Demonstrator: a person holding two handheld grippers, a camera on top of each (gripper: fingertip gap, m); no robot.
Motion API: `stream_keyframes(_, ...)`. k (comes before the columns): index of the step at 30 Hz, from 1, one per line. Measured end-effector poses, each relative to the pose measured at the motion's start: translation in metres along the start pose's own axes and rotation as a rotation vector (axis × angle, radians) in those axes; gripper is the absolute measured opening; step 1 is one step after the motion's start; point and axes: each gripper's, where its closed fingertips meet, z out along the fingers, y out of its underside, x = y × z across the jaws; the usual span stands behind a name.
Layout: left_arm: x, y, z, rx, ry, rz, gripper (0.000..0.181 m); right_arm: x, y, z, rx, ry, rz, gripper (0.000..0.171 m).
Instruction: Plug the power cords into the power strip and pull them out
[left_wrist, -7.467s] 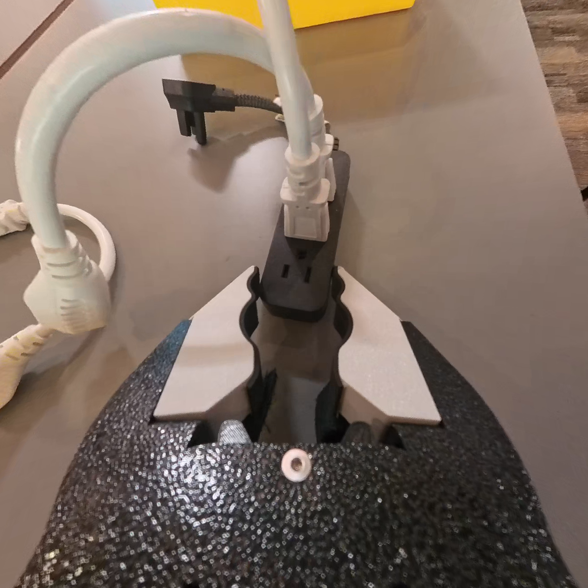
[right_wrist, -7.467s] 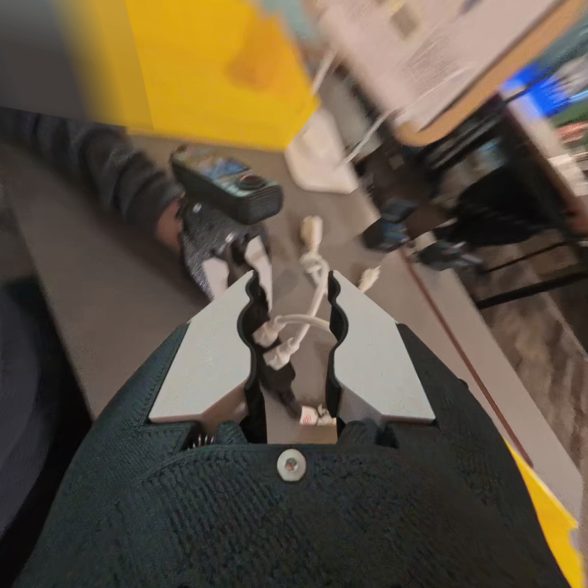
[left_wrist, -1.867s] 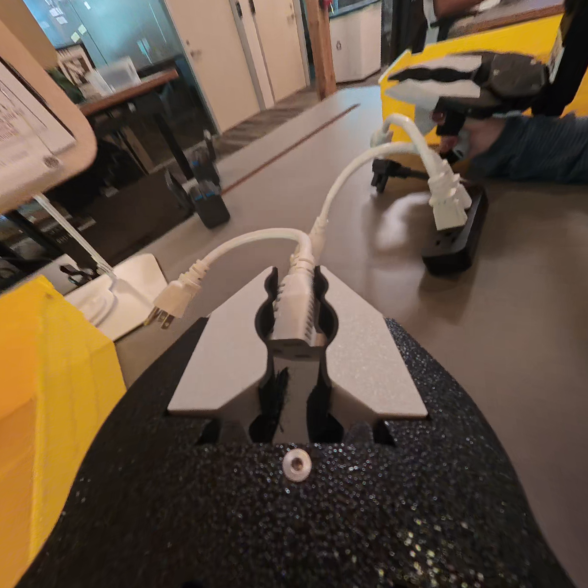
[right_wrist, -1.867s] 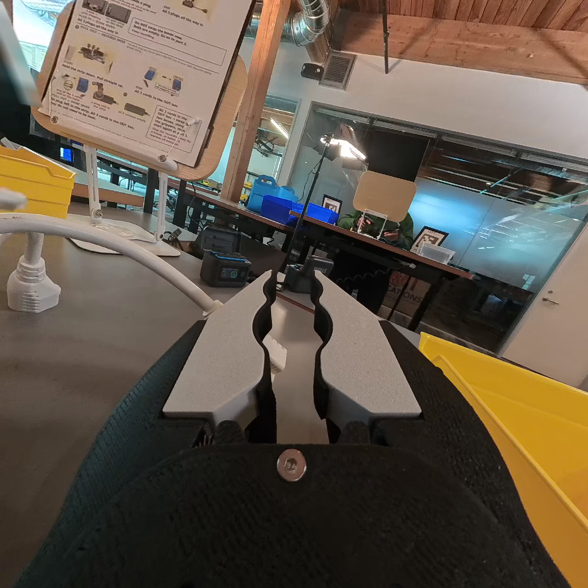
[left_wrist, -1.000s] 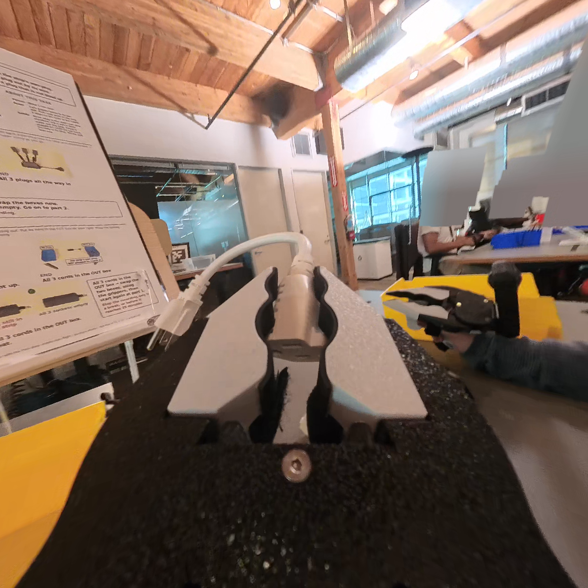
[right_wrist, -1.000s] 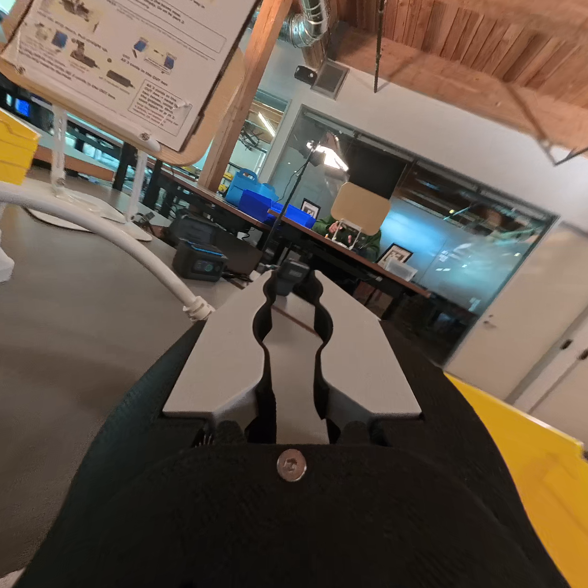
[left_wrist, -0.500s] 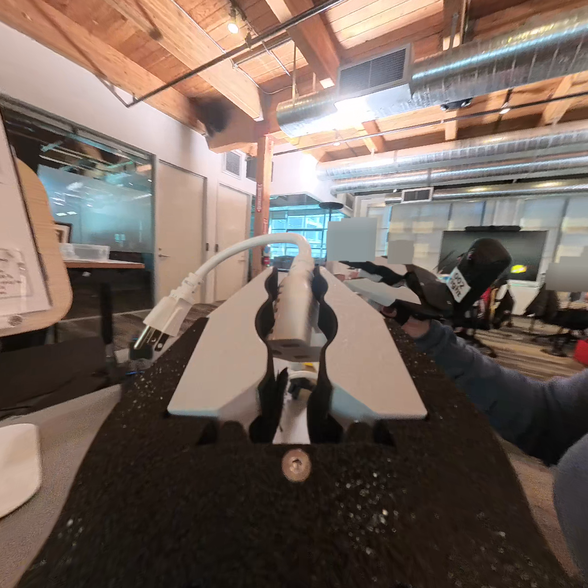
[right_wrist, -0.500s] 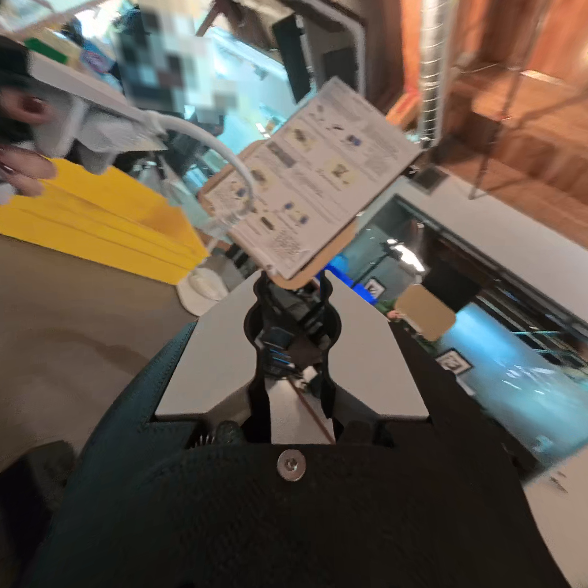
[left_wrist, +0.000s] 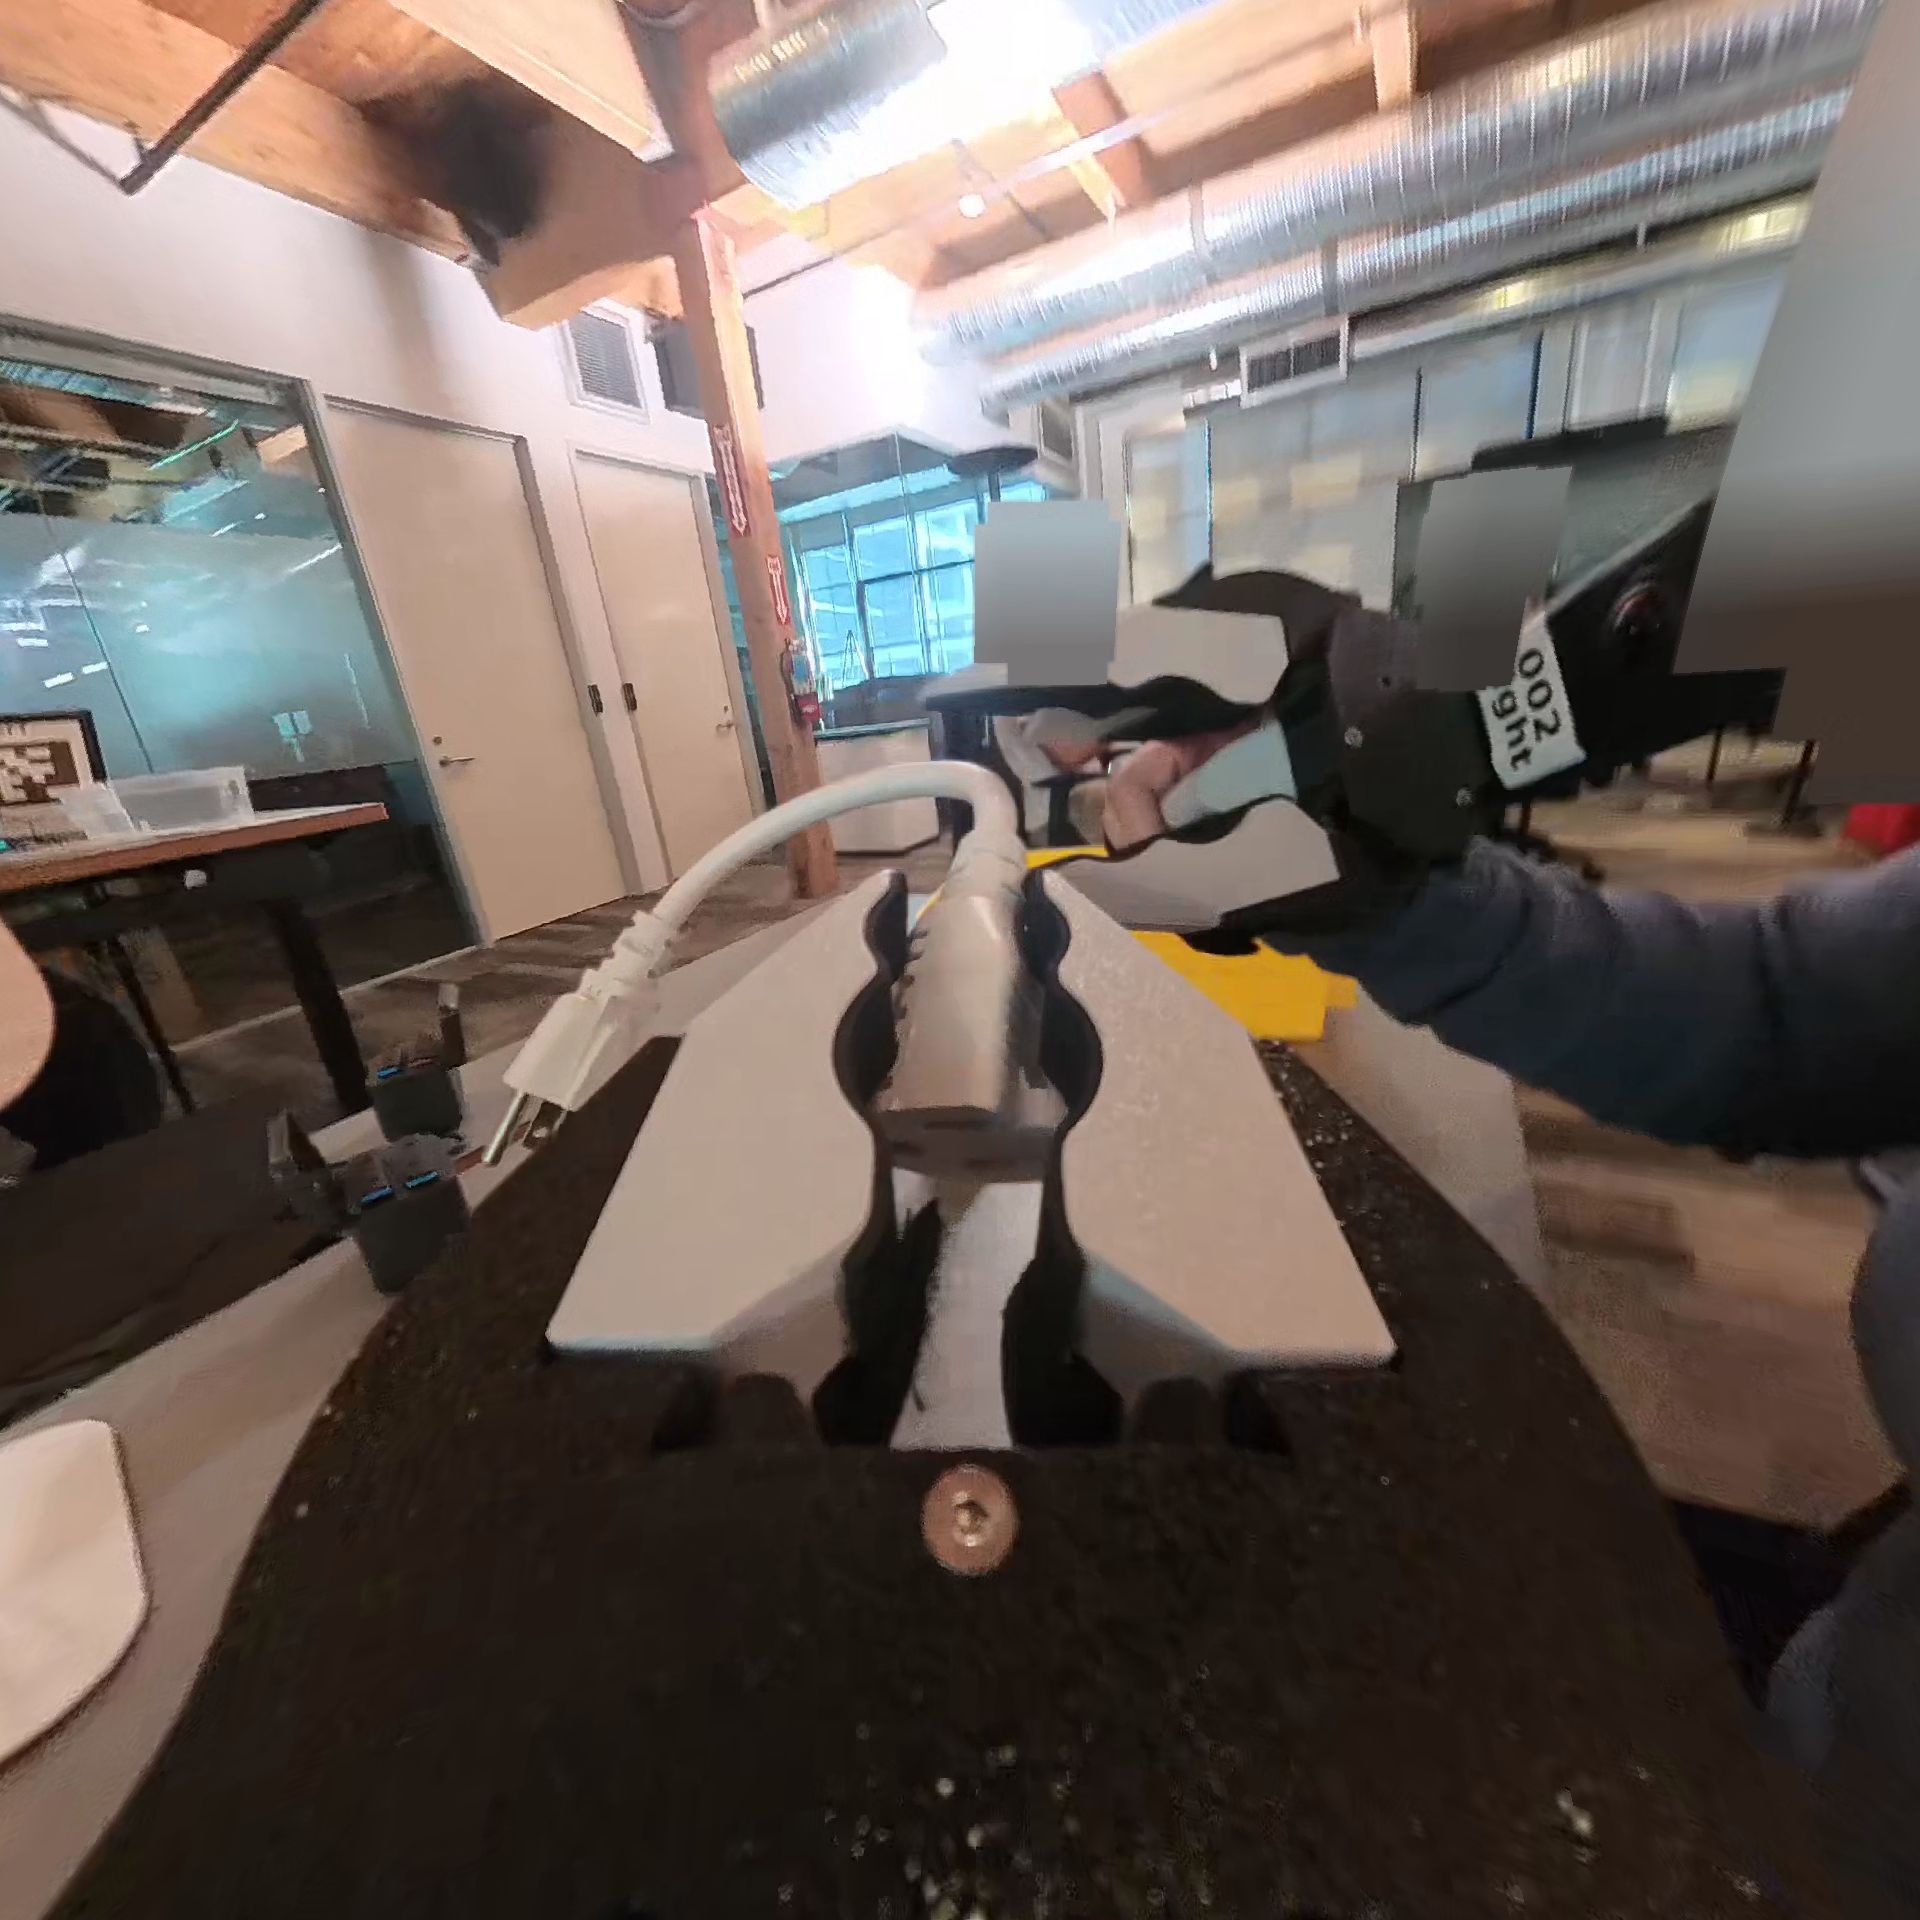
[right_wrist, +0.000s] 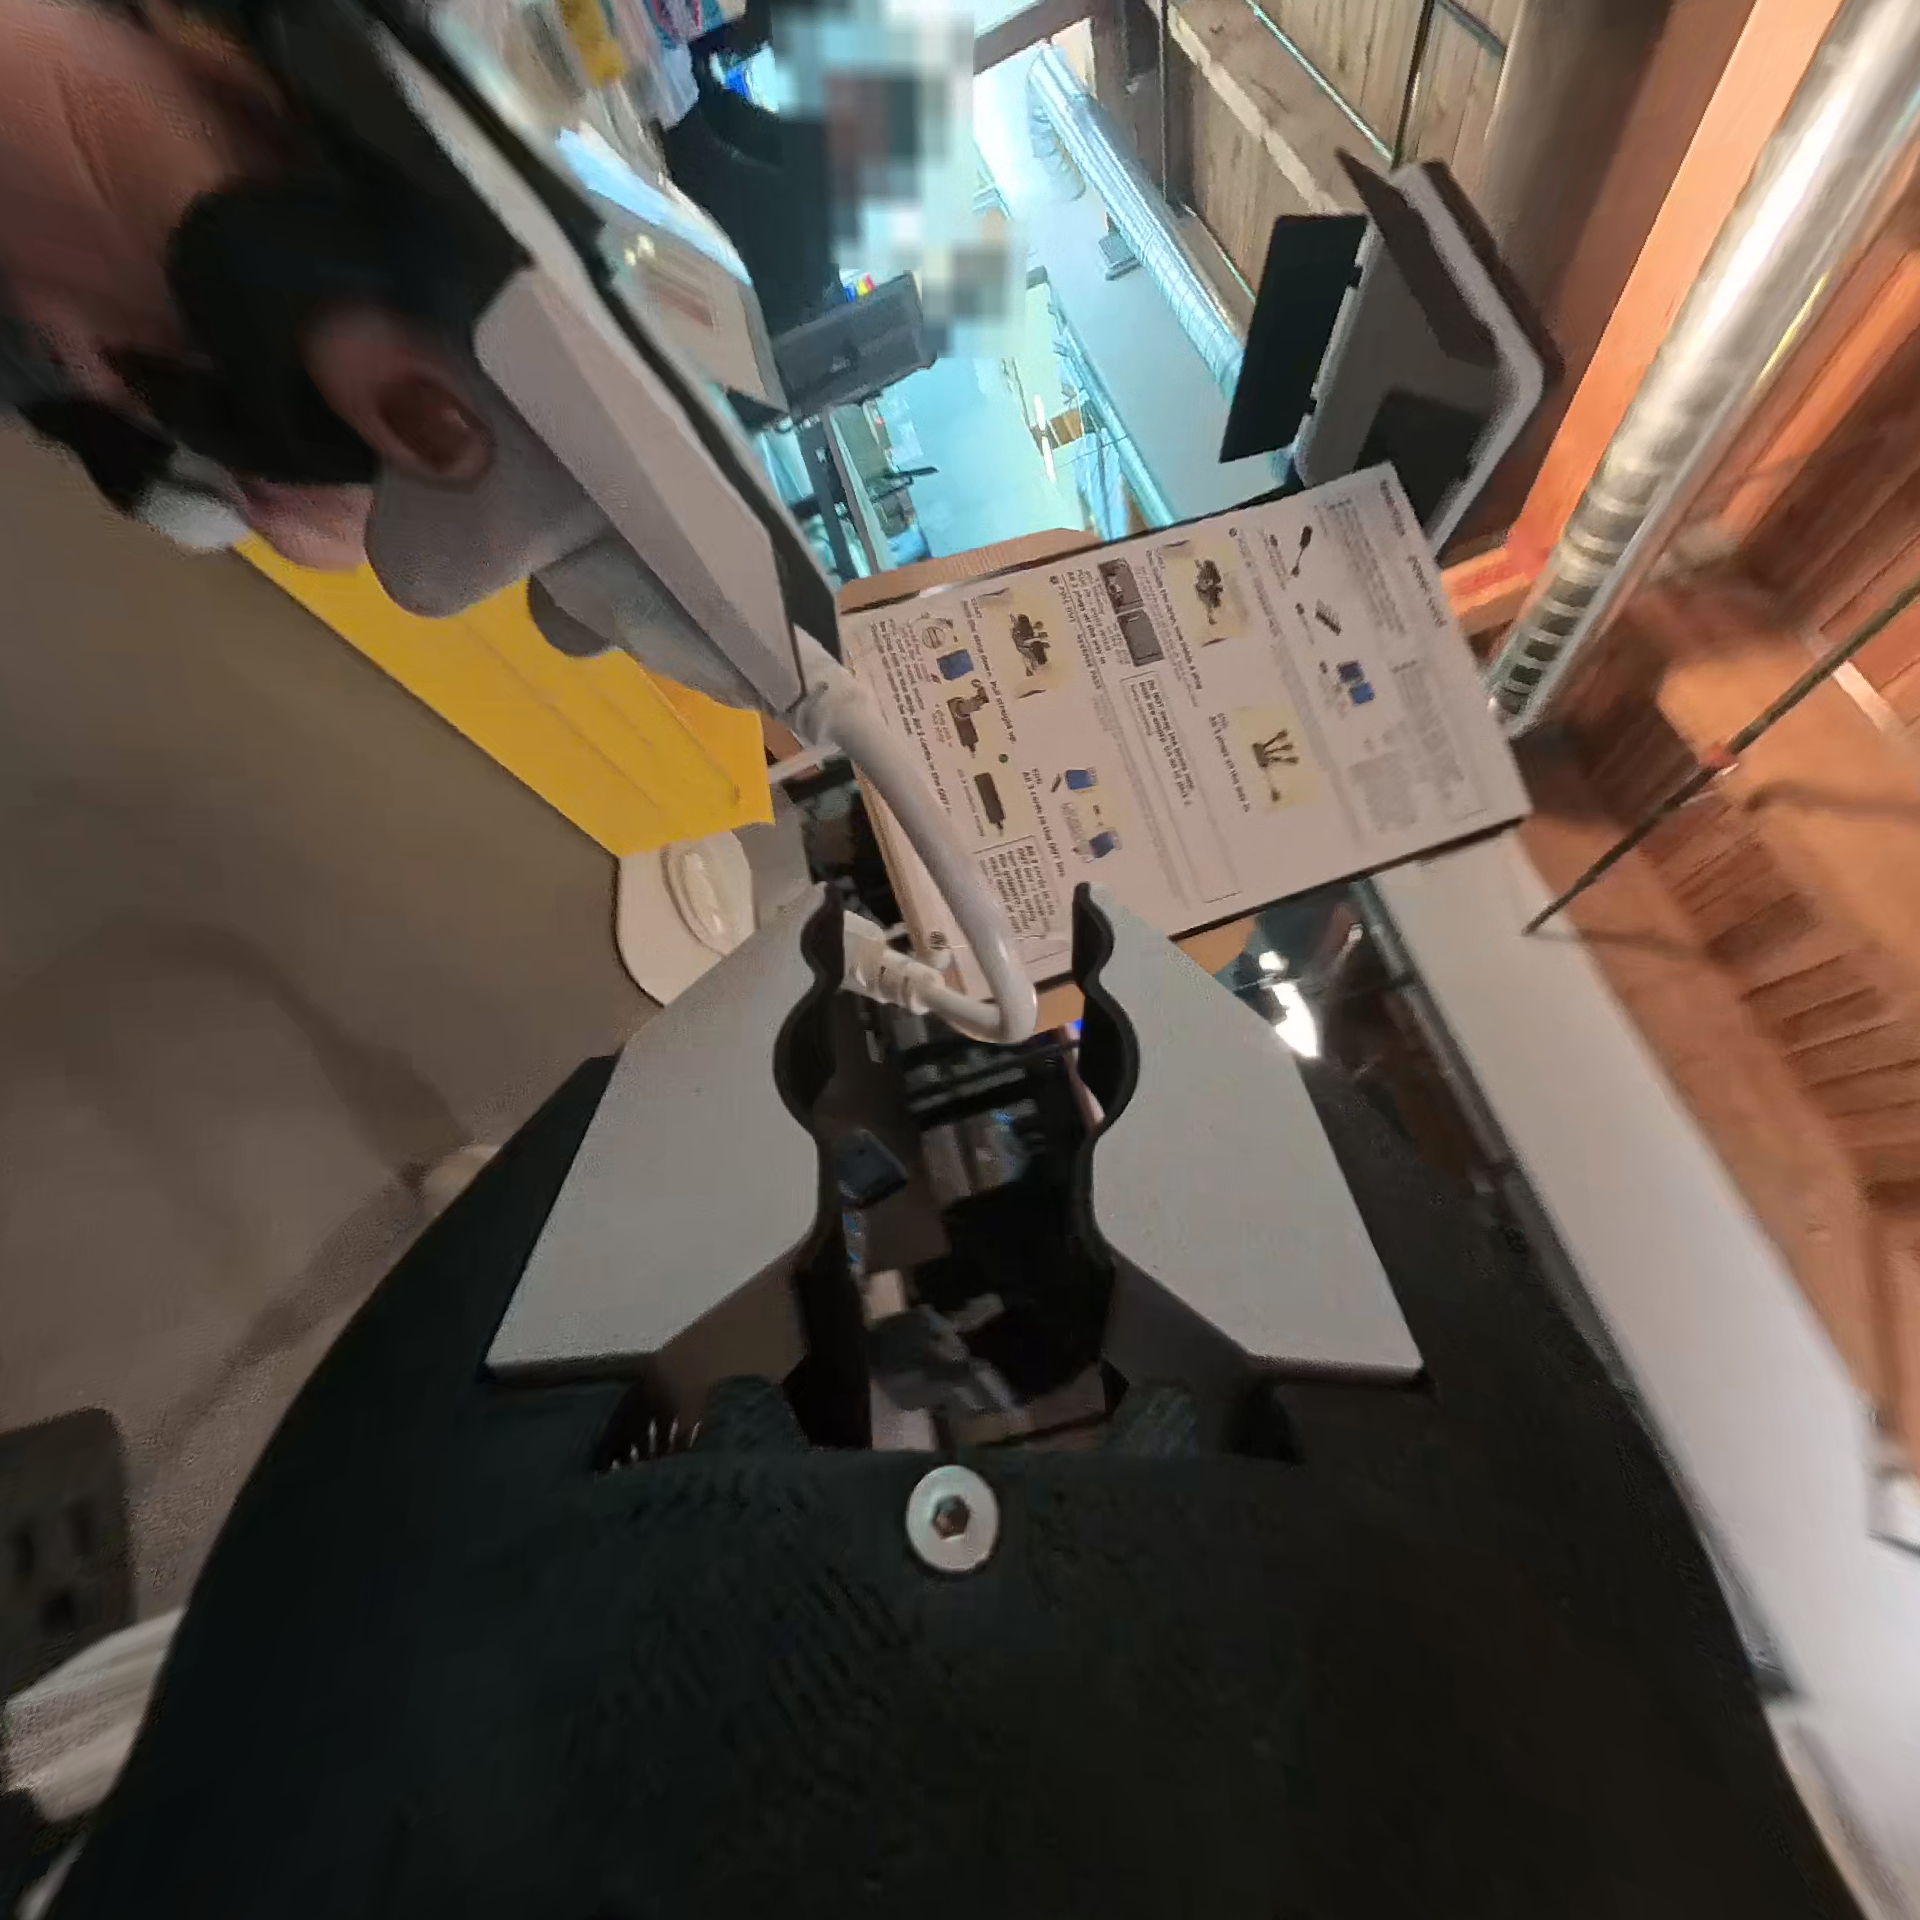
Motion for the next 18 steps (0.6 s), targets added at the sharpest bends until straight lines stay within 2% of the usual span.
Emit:
stream_keyframes(4, 0.019, 0.003, 0.006, -0.047, 0.035, 0.129, 0.02, -0.003, -0.002, 0.001, -0.014, 0.07, -0.183, 0.008)
stream_keyframes(8, 0.026, -0.016, -0.001, 0.04, -0.011, 0.265, 0.013, -0.009, 0.011, 0.002, -0.092, -0.006, -0.07, 0.001)
stream_keyframes(12, 0.023, -0.026, -0.008, 0.024, -0.066, 0.342, 0.041, -0.009, 0.019, -0.003, -0.068, -0.081, 0.108, 0.0)
stream_keyframes(18, 0.029, -0.023, -0.012, -0.039, 0.014, 0.275, 0.07, -0.006, 0.026, -0.006, -0.092, -0.1, 0.244, 0.0)
